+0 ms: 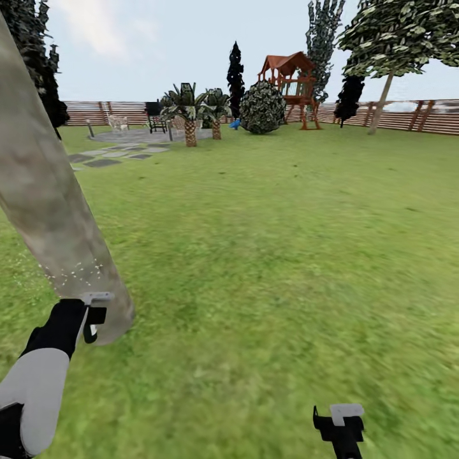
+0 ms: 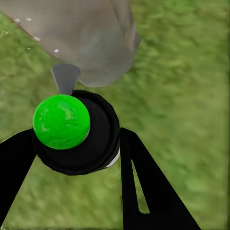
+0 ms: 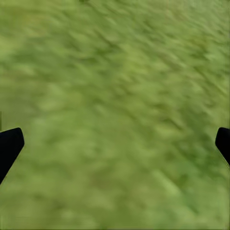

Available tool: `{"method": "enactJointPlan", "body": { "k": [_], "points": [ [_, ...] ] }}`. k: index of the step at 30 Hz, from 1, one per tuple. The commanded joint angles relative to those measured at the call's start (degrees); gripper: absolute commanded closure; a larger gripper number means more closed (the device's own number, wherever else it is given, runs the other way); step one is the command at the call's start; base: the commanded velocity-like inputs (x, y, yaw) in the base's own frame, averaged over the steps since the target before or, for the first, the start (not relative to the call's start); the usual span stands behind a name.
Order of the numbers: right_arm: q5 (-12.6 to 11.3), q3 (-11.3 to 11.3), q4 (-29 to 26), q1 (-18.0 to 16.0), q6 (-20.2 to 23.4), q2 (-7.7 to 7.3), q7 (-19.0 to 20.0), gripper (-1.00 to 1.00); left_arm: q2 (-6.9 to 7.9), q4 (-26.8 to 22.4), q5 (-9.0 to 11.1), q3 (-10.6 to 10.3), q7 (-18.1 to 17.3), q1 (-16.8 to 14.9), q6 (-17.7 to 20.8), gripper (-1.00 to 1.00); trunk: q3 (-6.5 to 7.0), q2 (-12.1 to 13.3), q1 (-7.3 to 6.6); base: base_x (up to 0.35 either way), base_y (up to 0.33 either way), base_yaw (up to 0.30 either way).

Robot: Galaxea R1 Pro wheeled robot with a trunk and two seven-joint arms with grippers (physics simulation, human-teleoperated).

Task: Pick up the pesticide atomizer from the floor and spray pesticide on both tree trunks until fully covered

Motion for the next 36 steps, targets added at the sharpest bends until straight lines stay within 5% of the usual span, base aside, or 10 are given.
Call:
{"method": "enactJointPlan", "body": {
  "k": [1, 4, 5, 8, 13, 15, 28, 36],
  "points": [
    [0.0, 0.0, 0.0, 0.0, 0.0, 0.04, 0.0, -1.0, -0.24, 0.15, 0.05, 0.73, 0.03, 0.22, -0.49, 1.0, 0.0, 0.0, 0.0, 0.057, -0.009, 0.237],
    [0.0, 0.0, 0.0, 0.0, 0.0, 0.07, 0.0, -1.0, -0.69, 0.61, 0.26, 1.33, 0.25, 2.62, -6.06, 1.0, 0.0, 0.0, 0.0, 0.017, -0.003, 0.265],
    [0.0, 0.0, 0.0, 0.0, 0.0, 0.07, 0.0, -1.0, -0.71, 3.47, 0.84, 2.93, 1.94, 3.21, -9.21, 1.0, 0.0, 0.0, 0.0, 0.002, 0.0, 0.276],
    [0.0, 0.0, 0.0, 0.01, 0.0, 0.07, 0.0, -1.0, -0.72, 5.44, 2.13, 5.74, 4.7, 3.4, -10.45, 1.0, 0.0, 0.0, 0.0, 0.001, 0.0, 0.277],
    [0.0, 0.0, 0.0, 0.0, 0.0, 0.07, 0.0, -1.0, -0.97, 7.58, 2.42, 6.21, 5.09, 3.93, -11.45, 1.0, 0.0, 0.0, 0.0, 0.055, -0.026, 0.101],
    [0.0, 0.0, 0.0, 0.0, 0.0, 0.07, 0.0, -1.0, -0.97, 11.51, 2.09, 6.1, 5.32, 4.03, -15.63, 1.0, 0.0, 0.0, 0.0, 0.211, -0.136, 0.007],
    [0.0, 0.06, 0.09, 0.0, 0.0, 0.07, 0.0, -1.0, -0.46, 12.31, 1.67, 6.02, 5.41, 4.1, -16.37, 1.0, 0.0, 0.0, 0.0, 0.243, -0.166, 0.01],
    [0.0, 0.07, 0.09, 0.0, 0.0, 0.07, 0.0, -1.0, -0.01, 11.66, 1.67, 6.22, 5.41, 4.52, -16.34, 1.0, 0.0, 0.0, 0.0, 0.239, -0.173, 0.26]
  ]
}}
